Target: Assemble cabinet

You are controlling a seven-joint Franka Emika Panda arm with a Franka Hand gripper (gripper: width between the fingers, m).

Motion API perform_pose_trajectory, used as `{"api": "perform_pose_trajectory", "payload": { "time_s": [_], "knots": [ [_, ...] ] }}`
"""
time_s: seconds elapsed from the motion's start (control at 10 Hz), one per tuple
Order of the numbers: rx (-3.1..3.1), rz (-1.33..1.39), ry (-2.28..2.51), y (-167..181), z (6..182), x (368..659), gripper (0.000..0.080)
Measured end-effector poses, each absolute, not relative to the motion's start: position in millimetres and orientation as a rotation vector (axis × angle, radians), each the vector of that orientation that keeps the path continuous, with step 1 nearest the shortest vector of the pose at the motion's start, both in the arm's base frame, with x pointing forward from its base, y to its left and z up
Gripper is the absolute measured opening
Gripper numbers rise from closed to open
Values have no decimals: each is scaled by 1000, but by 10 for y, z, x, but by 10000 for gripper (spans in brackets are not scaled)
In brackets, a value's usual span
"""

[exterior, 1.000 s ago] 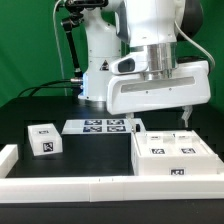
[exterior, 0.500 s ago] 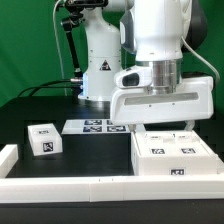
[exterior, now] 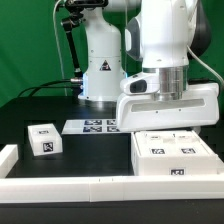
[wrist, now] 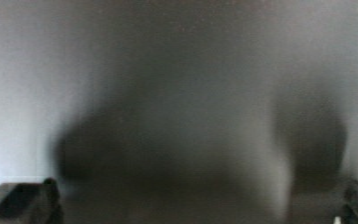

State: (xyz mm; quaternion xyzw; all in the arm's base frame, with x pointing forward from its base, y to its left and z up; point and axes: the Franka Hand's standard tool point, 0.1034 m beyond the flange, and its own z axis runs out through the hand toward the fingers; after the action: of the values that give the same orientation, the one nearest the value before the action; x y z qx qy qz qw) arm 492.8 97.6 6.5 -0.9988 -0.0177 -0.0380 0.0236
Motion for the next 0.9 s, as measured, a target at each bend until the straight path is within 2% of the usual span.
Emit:
{"api": "perform_pose_trajectory", "payload": {
  "time_s": [0.5, 0.7, 0.8, 0.9],
  "knots": [
    [-3096, -171, -106, 804, 44, 4991, 796],
    [-3098, -169, -81, 699, 35, 4999, 519],
    [-3098, -168, -80, 685, 34, 4999, 519],
    [-3098, -168, -82, 690, 34, 4998, 312]
  ]
}}
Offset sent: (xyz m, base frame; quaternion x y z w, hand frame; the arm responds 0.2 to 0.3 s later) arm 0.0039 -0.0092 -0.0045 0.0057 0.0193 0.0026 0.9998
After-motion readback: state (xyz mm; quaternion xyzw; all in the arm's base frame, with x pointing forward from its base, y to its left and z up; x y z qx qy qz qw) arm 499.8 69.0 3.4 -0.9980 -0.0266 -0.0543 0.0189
